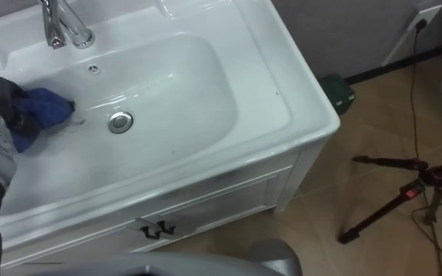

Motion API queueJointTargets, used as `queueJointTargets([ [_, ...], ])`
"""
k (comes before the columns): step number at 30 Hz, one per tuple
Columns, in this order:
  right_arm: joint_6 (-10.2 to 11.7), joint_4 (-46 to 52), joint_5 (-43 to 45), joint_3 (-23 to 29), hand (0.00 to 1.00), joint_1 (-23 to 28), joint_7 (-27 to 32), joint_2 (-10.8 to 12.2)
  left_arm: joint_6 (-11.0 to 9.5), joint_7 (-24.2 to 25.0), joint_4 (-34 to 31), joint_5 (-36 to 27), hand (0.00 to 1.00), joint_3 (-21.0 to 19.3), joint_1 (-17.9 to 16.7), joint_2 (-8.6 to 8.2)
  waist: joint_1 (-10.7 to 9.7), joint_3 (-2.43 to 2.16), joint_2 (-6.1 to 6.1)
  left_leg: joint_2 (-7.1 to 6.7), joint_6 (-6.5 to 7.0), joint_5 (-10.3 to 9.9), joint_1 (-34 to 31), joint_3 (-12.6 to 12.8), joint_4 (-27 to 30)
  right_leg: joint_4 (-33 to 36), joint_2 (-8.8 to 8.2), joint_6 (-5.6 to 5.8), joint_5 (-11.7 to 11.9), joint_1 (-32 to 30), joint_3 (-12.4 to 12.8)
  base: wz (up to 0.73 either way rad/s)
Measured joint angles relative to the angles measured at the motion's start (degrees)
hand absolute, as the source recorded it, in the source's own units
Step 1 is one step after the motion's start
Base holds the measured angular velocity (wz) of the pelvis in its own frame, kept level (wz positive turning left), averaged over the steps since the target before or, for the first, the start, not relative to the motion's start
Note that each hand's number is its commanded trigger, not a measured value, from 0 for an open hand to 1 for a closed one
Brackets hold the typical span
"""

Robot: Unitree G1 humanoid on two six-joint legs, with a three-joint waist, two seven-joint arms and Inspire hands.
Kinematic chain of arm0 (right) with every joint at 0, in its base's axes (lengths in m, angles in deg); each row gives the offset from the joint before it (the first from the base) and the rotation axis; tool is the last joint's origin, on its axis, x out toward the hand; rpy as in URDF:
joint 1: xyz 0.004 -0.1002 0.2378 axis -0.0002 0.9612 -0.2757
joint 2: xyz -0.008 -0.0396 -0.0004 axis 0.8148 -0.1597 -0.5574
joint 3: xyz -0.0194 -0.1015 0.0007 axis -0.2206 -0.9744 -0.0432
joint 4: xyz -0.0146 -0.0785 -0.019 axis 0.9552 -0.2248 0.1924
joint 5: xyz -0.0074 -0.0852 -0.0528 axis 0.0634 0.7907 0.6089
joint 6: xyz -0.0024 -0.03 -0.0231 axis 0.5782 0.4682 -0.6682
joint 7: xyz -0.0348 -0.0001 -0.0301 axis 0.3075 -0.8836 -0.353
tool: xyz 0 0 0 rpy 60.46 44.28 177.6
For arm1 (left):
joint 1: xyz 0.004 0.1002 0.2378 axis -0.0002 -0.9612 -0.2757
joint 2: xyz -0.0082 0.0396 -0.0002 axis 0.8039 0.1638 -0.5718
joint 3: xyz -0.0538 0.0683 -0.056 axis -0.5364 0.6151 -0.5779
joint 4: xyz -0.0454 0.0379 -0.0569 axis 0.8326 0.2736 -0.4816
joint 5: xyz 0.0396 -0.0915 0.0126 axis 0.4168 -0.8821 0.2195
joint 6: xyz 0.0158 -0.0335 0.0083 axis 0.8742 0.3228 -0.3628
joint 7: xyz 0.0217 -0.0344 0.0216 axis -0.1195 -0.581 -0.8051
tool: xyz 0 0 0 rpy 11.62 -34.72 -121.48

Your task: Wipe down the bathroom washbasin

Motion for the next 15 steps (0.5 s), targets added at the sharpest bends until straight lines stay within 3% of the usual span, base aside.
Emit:
queueJointTargets([
  [6, -0.1, 1.1, -0.1, 0.0, 0.00, 0.0, 1.1, -0.3, 1.1, 2.4, 0.0, 4.7, 1.00, 1.7, 0.0, 1.96, 0.0, -0.08, -0.09, 0.05, -0.01, 0.0, 0.0, -0.3, 0.2, 0.0, -0.03, -0.07, 0.1, 0.3, -0.3, 0.01],
  [11, -0.2, 1.1, 0.4, 0.2, 0.00, -0.2, 1.6, -1.6, 2.0, 3.8, 0.0, 7.3, 1.00, 2.3, -0.1, 3.15, 0.3, 0.09, 1.34, -0.05, -0.01, 0.0, 0.1, -0.3, 0.0, 0.0, -0.07, -0.07, 0.1, 0.2, -0.3, 0.00],
  [15, -0.3, 1.0, 0.5, 0.2, 0.00, -0.3, 1.6, -2.6, 3.4, 5.3, 0.1, 7.3, 1.00, 2.3, -0.2, 3.15, 0.5, -0.18, 2.36, -0.23, -0.06, 0.0, 1.0, -0.2, -1.3, 0.2, 0.01, -0.08, 0.0, 0.4, -0.3, 0.00],
])
